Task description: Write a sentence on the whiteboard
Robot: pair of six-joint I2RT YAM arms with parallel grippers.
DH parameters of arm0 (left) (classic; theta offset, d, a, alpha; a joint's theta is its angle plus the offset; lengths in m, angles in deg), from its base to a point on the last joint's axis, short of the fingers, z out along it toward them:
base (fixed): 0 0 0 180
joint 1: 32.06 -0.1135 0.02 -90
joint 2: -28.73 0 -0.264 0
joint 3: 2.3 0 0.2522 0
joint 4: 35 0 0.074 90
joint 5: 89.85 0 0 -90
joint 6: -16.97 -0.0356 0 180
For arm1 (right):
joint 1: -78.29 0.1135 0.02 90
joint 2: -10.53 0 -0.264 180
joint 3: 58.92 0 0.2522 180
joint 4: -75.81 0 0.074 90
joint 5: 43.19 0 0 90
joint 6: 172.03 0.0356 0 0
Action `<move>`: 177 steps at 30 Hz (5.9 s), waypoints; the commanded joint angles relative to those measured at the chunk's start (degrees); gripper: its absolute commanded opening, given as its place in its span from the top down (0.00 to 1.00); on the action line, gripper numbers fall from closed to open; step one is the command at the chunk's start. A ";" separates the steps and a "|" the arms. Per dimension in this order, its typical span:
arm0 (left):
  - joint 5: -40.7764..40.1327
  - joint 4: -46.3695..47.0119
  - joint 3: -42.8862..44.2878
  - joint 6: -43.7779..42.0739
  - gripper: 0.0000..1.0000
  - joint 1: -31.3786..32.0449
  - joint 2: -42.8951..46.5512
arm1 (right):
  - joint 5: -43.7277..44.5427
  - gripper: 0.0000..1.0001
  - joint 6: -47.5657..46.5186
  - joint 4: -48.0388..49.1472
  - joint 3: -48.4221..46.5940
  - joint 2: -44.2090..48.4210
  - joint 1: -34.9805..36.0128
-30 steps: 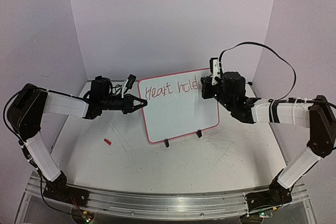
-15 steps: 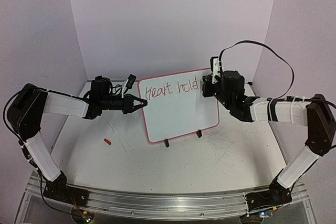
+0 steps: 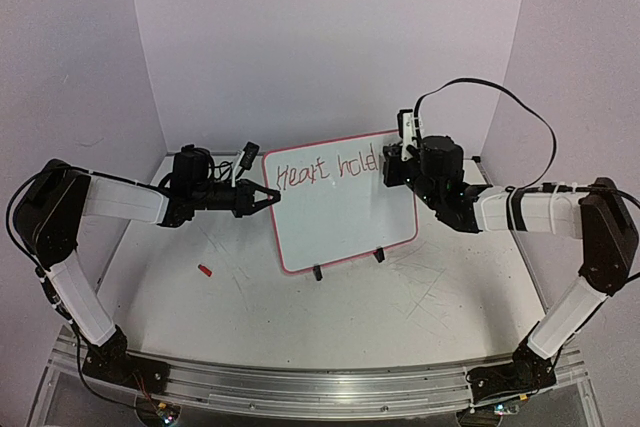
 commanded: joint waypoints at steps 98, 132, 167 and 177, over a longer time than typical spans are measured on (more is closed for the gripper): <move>-12.46 -1.91 0.33 -6.72 1.00 0.35 0.56 | -12.82 1.00 -5.32 -5.74 -5.88 -3.35 16.85; -12.27 -2.20 0.23 -7.60 1.00 0.31 0.40 | -8.38 1.00 -7.63 -1.43 -12.37 -13.26 19.43; -12.03 -2.67 0.68 -7.78 1.00 0.32 0.45 | -3.91 1.00 -4.03 -3.04 -10.36 -15.40 22.35; -12.12 -2.76 0.66 -7.87 1.00 0.31 0.55 | -0.58 1.00 -6.20 -1.22 -12.14 -13.43 22.34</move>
